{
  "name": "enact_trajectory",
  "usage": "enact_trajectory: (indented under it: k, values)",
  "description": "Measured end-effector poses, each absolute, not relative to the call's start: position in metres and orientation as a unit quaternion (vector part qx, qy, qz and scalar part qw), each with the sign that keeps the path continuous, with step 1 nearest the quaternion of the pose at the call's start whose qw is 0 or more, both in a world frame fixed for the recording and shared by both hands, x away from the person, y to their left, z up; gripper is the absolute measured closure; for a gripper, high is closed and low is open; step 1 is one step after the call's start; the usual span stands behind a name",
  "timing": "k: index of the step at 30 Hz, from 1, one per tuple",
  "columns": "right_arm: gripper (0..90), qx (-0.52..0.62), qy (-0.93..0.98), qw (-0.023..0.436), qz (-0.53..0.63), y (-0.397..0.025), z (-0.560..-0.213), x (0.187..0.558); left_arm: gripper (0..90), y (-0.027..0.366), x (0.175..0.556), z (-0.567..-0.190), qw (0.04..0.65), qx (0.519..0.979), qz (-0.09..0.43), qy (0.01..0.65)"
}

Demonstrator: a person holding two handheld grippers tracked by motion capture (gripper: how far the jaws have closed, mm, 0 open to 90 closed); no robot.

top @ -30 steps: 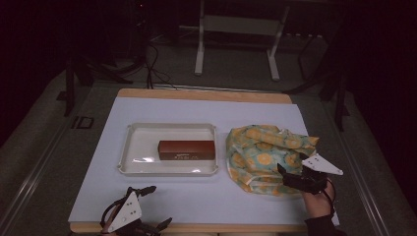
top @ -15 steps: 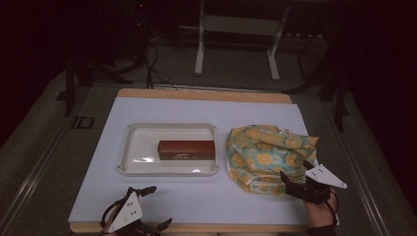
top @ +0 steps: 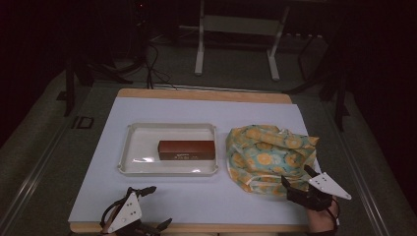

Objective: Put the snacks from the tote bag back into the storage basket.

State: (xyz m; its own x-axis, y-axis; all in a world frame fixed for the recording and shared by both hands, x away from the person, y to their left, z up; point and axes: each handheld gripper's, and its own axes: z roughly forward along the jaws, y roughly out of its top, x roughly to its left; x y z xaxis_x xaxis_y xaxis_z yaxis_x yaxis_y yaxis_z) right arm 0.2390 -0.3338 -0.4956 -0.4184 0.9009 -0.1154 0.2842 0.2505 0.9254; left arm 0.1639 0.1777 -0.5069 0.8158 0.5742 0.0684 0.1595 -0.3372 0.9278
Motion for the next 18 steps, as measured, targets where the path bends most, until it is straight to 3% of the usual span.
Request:
enact_trajectory:
  k: [18]
  values:
    - [11.7, 0.409, 0.711, 0.359, 0.445, -0.3334, -0.4965, 0.2394, 0.7, 0.1777, 0.164, -0.5067, 0.527, 0.794, 0.197, 0.232]
